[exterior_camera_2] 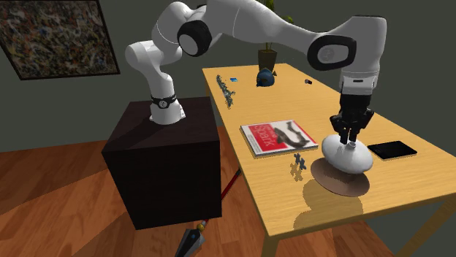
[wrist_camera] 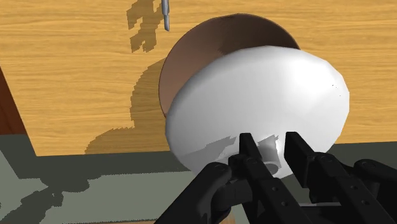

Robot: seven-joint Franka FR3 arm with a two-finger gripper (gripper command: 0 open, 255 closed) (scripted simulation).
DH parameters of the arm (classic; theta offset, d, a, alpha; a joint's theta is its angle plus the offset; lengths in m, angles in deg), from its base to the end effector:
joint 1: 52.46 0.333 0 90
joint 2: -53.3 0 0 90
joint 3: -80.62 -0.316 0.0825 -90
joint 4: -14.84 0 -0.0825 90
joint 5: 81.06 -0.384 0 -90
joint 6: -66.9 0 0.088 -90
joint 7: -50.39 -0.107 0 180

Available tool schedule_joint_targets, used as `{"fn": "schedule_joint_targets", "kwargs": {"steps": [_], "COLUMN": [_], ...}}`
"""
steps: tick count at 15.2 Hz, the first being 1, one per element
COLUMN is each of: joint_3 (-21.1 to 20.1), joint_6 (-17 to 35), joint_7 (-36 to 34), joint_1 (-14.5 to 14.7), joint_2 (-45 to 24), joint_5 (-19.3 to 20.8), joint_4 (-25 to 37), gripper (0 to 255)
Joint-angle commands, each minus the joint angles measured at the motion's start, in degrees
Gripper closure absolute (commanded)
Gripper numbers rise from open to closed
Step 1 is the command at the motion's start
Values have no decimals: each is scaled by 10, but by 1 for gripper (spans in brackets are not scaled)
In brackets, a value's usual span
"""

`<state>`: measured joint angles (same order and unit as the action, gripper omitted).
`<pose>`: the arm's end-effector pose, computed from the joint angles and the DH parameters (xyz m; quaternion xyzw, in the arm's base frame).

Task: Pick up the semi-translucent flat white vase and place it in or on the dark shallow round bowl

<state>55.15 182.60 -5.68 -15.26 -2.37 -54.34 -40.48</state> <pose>0.5050 0.6151 0.3185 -0.9955 -0.0402 -0.0745 0.0425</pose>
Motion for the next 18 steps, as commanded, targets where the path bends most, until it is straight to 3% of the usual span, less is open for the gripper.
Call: {"fn": "schedule_joint_targets", "kwargs": {"steps": [1, 12, 18], "joint_3": [2, 13, 13], "joint_6": [10, 66, 66], "joint_7": [-2, -13, -13], "joint_1": [1, 2, 2], "joint_2": [-7, -46, -46], "joint_5": [2, 15, 15], "joint_4": [-3, -21, -21], "gripper": [255, 255, 255]}}
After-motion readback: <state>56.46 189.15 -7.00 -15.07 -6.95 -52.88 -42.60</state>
